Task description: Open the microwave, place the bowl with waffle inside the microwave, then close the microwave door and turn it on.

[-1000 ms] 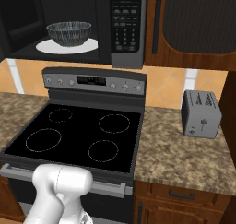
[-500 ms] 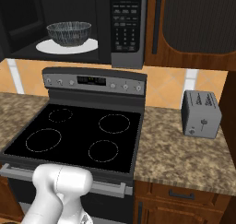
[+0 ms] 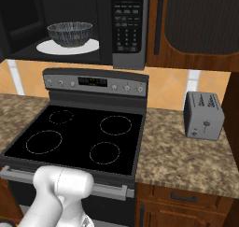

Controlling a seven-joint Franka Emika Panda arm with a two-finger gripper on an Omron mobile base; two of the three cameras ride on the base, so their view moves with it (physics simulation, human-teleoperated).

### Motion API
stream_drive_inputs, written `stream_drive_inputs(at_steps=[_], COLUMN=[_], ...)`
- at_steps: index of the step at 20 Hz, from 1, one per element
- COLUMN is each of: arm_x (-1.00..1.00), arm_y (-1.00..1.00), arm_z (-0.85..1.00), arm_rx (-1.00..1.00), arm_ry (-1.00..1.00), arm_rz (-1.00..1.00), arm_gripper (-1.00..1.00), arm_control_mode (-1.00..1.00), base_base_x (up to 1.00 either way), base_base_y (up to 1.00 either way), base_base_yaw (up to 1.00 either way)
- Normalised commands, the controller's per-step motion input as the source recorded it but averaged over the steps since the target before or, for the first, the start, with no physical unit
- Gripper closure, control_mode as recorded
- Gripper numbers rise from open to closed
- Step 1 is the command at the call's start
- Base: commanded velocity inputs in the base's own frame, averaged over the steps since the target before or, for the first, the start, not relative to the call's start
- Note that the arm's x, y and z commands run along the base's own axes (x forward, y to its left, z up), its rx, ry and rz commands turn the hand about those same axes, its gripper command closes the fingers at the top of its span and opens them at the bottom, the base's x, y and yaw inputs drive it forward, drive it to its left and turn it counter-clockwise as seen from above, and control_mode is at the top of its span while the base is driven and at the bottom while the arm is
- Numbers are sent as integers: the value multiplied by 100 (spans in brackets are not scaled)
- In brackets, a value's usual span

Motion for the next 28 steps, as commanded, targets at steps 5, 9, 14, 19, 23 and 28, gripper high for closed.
stream_drive_inputs(at_steps=[5,9,14,19,23,28], arm_x=[66,-4,-29,-32,-35,-22], arm_y=[29,-1,-20,-40,-56,-73], arm_z=[-8,37,49,58,68,79], arm_rx=[-11,-12,-11,-7,-3,0], arm_ry=[-11,-19,-14,-8,-13,-14], arm_rz=[0,0,-1,-8,-12,-11], arm_gripper=[100,100,100,100,100,100], arm_control_mode=[-100,-100,-100,-100,-100,-100], base_base_x=[0,0,0,0,0,0], base_base_y=[0,0,0,0,0,0], base_base_yaw=[0,0,0,0,0,0])
